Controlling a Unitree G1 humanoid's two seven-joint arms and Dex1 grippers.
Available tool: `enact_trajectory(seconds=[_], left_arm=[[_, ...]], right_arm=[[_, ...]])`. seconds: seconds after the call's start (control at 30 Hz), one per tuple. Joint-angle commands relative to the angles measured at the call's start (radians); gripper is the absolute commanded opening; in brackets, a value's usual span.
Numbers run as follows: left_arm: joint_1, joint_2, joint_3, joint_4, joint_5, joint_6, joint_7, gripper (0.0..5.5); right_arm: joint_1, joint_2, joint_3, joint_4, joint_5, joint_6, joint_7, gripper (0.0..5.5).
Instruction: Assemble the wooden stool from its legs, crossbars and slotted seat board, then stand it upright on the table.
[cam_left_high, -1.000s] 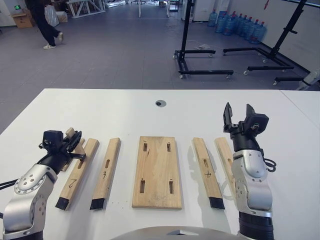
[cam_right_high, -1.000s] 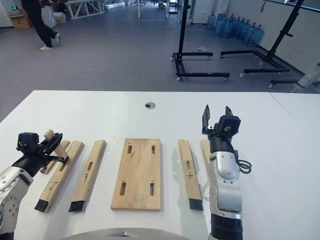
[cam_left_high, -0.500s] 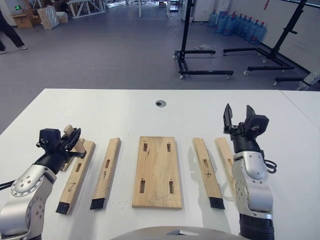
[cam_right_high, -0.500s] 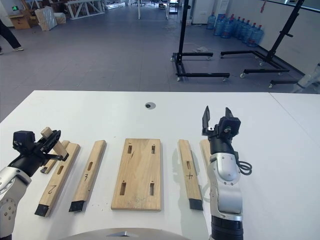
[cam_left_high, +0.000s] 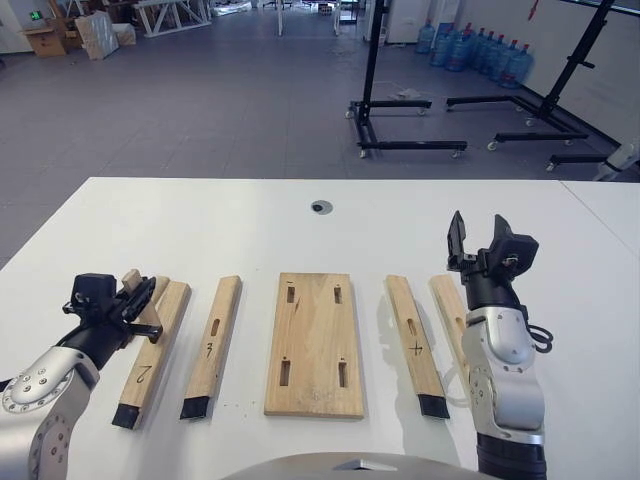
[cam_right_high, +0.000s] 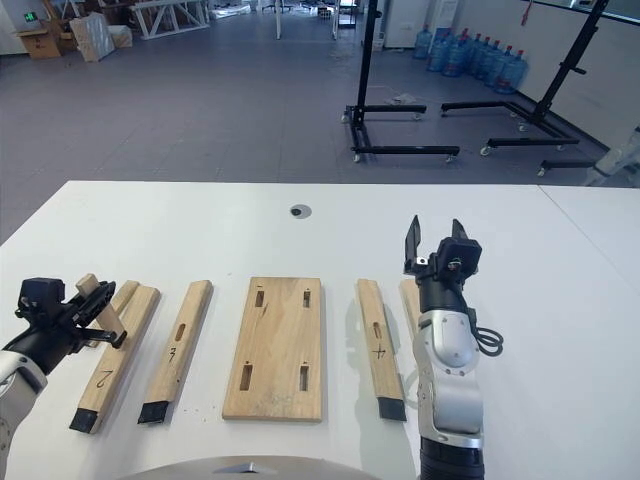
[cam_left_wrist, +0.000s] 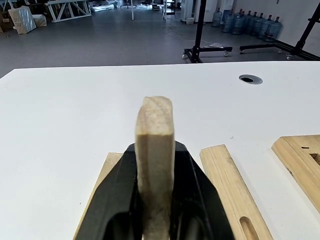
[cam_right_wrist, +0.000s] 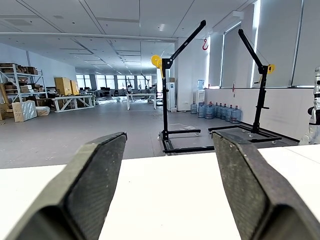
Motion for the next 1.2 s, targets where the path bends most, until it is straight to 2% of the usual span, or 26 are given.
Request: enact_trajectory(seconds=[0.03, 0.6, 0.77, 1.03, 1.2], left_arm=[[0.017, -0.006, -0.003, -0.045, 0.008, 0.021, 0.022, 0.39], [0.033, -0.023, -0.006, -0.064, 0.037, 0.015, 0.065, 0.39], [0.107, -0.066, -0.014, -0.091, 0.053, -0.001, 0.067, 0.39], [0.144, -0.066, -0.026, -0.076, 0.08, -0.006, 0.062, 0.39], [-0.142, -0.056, -0.186, 0.168, 0.17, 0.059, 0.127, 0.39]], right_arm=[[-0.001, -0.008, -0.001, -0.01, 0.006, 0.024, 0.009, 3.14], [-0.017, -0.014, -0.006, -0.008, 0.007, 0.036, 0.022, 3.14], [-0.049, -0.026, -0.009, 0.014, 0.019, 0.043, 0.041, 3.14], [-0.062, -0.033, -0.015, 0.012, 0.03, 0.057, 0.049, 3.14], [-0.087, -0.035, -0.005, 0.03, 0.04, 0.065, 0.061, 3.14]])
